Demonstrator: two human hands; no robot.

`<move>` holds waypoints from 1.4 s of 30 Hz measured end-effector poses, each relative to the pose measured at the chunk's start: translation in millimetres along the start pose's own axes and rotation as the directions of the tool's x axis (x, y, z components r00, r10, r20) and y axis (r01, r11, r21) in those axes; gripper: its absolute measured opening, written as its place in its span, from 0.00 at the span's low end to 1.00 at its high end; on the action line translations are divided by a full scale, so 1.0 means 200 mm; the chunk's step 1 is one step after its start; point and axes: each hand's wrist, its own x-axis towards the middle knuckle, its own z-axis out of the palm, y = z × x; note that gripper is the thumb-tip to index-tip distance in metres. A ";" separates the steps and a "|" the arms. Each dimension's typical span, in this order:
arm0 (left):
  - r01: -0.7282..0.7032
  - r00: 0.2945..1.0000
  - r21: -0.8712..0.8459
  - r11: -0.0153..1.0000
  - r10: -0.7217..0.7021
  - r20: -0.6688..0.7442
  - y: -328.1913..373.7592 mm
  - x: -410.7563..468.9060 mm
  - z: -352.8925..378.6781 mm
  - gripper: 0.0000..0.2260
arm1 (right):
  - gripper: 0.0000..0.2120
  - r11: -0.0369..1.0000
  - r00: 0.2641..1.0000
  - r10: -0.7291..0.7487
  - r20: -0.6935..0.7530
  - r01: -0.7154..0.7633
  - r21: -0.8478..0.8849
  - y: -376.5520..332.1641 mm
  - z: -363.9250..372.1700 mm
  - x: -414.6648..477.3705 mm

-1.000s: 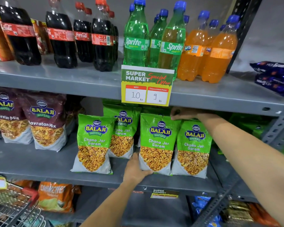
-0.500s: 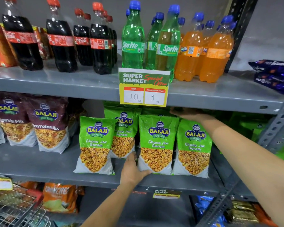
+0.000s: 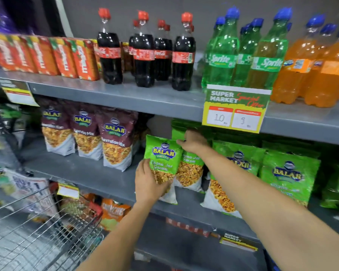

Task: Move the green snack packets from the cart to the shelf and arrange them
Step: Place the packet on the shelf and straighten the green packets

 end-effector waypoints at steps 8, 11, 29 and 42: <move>0.278 0.875 -0.033 0.960 -0.239 0.421 -0.23 0.05 -0.07 0.47 | 0.21 0.910 0.964 0.239 -0.118 -0.180 0.373 -0.01 0.25 -0.05; 0.281 0.883 -0.125 0.951 -0.206 0.422 -0.23 0.03 -0.07 0.37 | 0.18 0.850 0.949 0.261 -0.176 -0.140 0.508 -0.01 0.27 -0.07; 0.309 0.845 -0.512 0.801 0.016 0.535 -0.16 0.23 0.00 0.25 | 0.38 0.608 0.932 0.351 -0.094 -0.150 0.779 0.18 0.33 -0.55; 0.330 0.888 -0.706 0.627 0.049 0.458 0.07 0.64 -0.06 0.11 | 0.34 0.749 0.921 0.388 0.004 -0.319 0.581 0.20 0.71 -0.63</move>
